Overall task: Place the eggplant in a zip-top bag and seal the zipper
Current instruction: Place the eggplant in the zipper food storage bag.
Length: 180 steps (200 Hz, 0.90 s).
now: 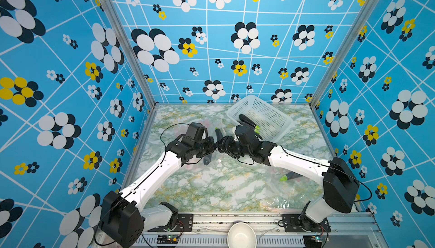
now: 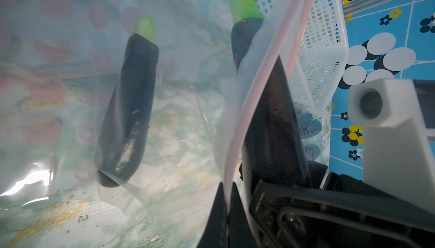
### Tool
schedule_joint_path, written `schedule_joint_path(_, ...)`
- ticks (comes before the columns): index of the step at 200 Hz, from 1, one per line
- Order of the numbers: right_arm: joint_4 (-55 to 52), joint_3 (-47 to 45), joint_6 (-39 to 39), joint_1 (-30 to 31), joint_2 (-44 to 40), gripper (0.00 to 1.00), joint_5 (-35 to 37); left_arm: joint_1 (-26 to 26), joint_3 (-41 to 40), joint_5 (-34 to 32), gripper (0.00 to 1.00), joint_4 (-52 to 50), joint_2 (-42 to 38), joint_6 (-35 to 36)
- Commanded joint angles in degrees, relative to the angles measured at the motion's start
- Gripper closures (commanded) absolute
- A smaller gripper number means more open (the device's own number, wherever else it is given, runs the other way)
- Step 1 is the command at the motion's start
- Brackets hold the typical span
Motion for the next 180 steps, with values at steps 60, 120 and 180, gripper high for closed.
schedule_joint_path(60, -3.4, 2.5, -3.2, -0.2, -1.7, 0.35, 1.8, -0.4, 0.6, -0.5, 1.0, -0.8, -2.0, 0.1)
schedule_joint_path(120, -9.8, 4.4, -9.2, -1.2, -6.6, 0.35, 6.1, -0.3, 1.0, -1.2, 1.0, -1.6, -2.8, 0.4)
schedule_joint_path(180, -14.5, 3.7, -18.5, -7.9, -14.3, 0.36, 9.1, 0.0, 3.9, -2.4, 1.0, -4.7, -4.2, 1.6)
